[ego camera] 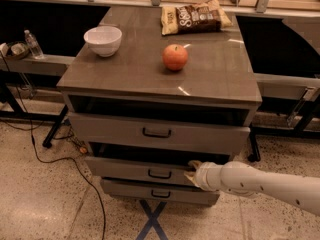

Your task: Open middle drawer

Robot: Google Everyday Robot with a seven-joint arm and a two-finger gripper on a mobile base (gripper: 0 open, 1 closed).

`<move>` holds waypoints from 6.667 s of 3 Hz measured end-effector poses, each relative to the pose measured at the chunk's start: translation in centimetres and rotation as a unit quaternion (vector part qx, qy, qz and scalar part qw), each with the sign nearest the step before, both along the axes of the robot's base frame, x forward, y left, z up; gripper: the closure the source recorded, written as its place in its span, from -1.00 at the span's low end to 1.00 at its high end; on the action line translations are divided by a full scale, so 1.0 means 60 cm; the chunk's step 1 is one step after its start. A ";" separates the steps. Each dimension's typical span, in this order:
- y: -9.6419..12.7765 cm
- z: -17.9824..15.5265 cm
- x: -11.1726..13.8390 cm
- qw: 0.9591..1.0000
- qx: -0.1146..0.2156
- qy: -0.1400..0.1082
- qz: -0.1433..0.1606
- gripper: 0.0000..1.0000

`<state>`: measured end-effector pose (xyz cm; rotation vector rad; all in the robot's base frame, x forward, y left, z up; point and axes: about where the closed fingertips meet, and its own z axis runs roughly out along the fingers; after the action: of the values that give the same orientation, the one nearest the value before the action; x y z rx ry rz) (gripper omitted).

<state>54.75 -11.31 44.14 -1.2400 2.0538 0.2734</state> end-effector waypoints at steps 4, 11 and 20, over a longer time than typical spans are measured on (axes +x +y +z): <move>-0.025 0.039 -0.040 1.000 -0.018 0.012 0.007 1.00; -0.019 0.126 -0.038 1.000 0.010 -0.004 0.003 1.00; -0.100 0.004 -0.215 0.984 -0.114 0.140 -0.003 1.00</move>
Offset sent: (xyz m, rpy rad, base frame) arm -0.1209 -0.0800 0.0679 -0.1852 0.1139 0.0696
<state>41.87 -17.30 44.36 -1.3978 2.3830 0.2238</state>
